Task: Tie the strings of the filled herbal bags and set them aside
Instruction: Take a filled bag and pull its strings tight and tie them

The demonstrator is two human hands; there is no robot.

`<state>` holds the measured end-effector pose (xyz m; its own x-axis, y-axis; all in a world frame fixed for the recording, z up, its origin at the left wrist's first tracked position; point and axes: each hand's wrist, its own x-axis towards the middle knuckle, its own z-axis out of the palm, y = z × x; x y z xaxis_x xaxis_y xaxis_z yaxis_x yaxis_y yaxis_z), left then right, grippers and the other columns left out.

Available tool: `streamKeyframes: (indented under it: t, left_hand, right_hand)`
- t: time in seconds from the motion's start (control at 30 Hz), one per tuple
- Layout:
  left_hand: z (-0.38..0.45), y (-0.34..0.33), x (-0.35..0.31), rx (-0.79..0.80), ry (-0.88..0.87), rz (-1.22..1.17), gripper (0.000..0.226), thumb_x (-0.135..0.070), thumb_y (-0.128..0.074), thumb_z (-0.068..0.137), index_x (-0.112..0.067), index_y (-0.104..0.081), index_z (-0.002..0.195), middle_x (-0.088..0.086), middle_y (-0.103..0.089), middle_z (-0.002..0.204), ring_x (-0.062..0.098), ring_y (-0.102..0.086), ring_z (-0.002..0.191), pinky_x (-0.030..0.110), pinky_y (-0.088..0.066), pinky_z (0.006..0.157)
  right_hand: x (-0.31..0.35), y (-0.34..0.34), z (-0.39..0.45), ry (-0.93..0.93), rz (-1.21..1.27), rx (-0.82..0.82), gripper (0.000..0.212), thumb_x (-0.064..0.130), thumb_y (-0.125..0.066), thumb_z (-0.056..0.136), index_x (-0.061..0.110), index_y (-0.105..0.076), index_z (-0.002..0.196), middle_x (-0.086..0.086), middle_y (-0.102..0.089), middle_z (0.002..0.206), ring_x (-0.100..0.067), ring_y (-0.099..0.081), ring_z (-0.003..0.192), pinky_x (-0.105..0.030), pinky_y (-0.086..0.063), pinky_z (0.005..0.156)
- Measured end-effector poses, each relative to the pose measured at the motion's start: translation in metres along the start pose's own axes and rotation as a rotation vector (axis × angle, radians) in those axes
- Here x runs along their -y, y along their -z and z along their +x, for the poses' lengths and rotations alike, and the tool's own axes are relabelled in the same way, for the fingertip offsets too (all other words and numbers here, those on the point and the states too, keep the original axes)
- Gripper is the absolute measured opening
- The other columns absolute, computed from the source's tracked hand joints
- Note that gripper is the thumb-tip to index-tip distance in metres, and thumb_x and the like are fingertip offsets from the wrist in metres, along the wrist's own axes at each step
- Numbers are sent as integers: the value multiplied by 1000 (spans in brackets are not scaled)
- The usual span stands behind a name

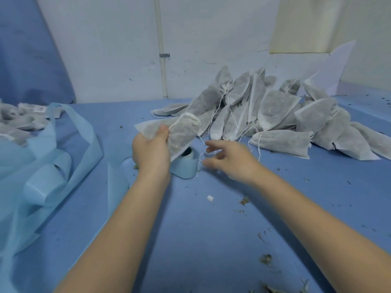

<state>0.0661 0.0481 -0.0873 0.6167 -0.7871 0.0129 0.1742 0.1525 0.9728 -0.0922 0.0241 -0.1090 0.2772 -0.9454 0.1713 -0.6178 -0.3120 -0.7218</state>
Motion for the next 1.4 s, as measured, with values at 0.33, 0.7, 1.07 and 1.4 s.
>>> streamKeyframes:
  t: [0.33, 0.7, 1.07, 1.4]
  left_hand:
    - [8, 4, -5, -42, 6, 9, 30, -24, -64, 87, -6, -63, 110, 7, -68, 105, 26, -64, 98, 43, -51, 91]
    - [8, 7, 5, -52, -156, 249, 27, -28, -59, 90, -7, -56, 107, 3, -61, 101, 27, -57, 103, 30, -43, 83]
    - [-1, 3, 12, -51, -218, 394, 21, -29, -53, 94, -11, -42, 96, 2, -47, 91, 21, -41, 85, 21, -23, 58]
    - [-2, 2, 15, -67, -235, 416, 29, -30, -51, 95, -4, -48, 107, 5, -51, 95, 25, -49, 91, 24, -24, 60]
  right_hand:
    - [9, -30, 22, 135, -71, 15, 70, 41, -84, 67, 23, -56, 128, 6, -53, 116, 7, -44, 71, -12, -33, 70]
    - [14, -42, 20, 70, 24, -32, 56, 33, -82, 68, 22, -43, 107, 21, -51, 89, 9, -48, 76, -3, -37, 58]
    - [4, -32, -3, -8, 286, -114, 41, 13, -83, 71, 13, -70, 110, 2, -72, 97, -4, -65, 77, -8, -45, 76]
    - [7, -38, -2, -12, 298, -290, 17, 11, -86, 65, 19, -75, 75, 22, -64, 59, 12, -59, 58, 0, -39, 62]
